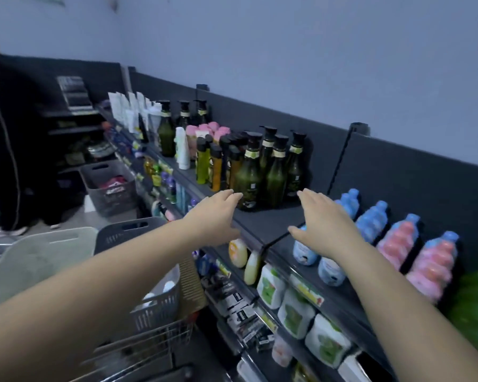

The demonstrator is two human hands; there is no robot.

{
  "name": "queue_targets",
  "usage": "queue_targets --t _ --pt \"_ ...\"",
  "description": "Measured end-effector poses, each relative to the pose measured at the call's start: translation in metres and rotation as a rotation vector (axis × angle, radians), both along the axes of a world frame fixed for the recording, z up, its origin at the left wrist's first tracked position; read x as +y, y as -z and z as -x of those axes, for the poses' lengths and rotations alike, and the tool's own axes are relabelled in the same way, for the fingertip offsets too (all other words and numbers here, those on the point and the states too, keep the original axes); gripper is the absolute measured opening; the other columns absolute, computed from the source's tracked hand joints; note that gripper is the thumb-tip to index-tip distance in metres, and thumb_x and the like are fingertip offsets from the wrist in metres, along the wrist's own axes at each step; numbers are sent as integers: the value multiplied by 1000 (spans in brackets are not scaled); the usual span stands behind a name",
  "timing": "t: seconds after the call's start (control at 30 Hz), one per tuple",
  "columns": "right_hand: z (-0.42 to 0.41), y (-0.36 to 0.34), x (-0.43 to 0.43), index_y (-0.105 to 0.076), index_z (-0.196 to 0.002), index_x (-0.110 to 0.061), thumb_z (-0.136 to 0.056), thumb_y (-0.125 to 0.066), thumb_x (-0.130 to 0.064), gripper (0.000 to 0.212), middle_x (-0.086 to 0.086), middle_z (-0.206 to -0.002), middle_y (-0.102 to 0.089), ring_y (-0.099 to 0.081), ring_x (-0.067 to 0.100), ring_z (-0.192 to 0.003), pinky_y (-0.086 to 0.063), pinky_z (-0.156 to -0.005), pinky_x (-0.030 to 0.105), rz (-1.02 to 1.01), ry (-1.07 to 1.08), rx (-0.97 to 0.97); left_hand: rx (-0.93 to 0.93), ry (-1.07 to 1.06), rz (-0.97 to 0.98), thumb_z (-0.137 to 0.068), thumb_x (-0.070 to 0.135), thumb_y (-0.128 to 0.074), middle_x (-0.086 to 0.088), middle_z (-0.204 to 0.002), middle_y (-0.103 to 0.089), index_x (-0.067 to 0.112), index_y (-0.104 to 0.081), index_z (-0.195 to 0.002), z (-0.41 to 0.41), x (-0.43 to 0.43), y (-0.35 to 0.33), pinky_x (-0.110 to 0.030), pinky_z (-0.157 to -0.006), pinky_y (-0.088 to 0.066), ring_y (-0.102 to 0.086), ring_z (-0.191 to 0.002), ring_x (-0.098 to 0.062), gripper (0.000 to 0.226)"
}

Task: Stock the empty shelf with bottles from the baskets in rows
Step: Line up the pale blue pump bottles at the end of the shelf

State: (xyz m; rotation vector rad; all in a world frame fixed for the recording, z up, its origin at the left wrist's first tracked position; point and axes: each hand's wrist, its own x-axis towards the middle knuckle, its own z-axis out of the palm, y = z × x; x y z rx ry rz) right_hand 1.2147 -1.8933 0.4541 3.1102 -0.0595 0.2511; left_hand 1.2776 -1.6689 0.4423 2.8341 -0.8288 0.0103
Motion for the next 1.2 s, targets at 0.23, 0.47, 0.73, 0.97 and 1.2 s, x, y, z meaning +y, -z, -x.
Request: queue_targets --t 0.23,0.47,0.73,0.97,1.2 --pt "-64 14 110 -9 -157 -20 -92 -54 -52 85 -2 -164 -10 -13 21 -150 -19 -120 48 -19 -246 56 21 -238 35 -89 35 -61 -3 -160 -19 17 -13 -156 -13 108 9 -36 -113 -29 -27 -143 -25 84" --pt "-136 35 211 -20 -152 -19 -90 -56 -52 80 0 -160 -24 -24 22 -146 -28 -116 49 9 -467 67 53 -482 14 -84 44 -69 -5 -159 -23 17 -13 -156 -38 201 35 -42 -117 -28 -28 -143 -26 96" --pt "-218 87 298 -21 -152 -21 -85 -60 -51 83 -2 -157 -30 -29 22 -143 -33 -113 51 -17 -679 134 100 -608 -75 -84 39 -66 -6 -158 -23 17 -13 -156 -88 265 85 -39 -116 -24 -26 -142 -27 91" --pt "-260 161 334 -7 -156 -19 -93 -54 -43 82 -3 -164 -6 -11 20 -151 -16 -121 47 -6 -753 304 253 -664 -126 -84 38 -66 -11 -161 -14 15 -6 -156 -129 286 160 -44 -121 -16 -15 -148 -28 96" --pt "-271 215 335 -5 -157 -19 -93 -55 -36 83 -3 -165 -4 -11 20 -151 -13 -122 47 -20 -784 488 406 -625 -133 -85 45 -63 -14 -160 -14 13 -6 -155 -140 281 227 -44 -121 -13 -12 -149 -30 95"
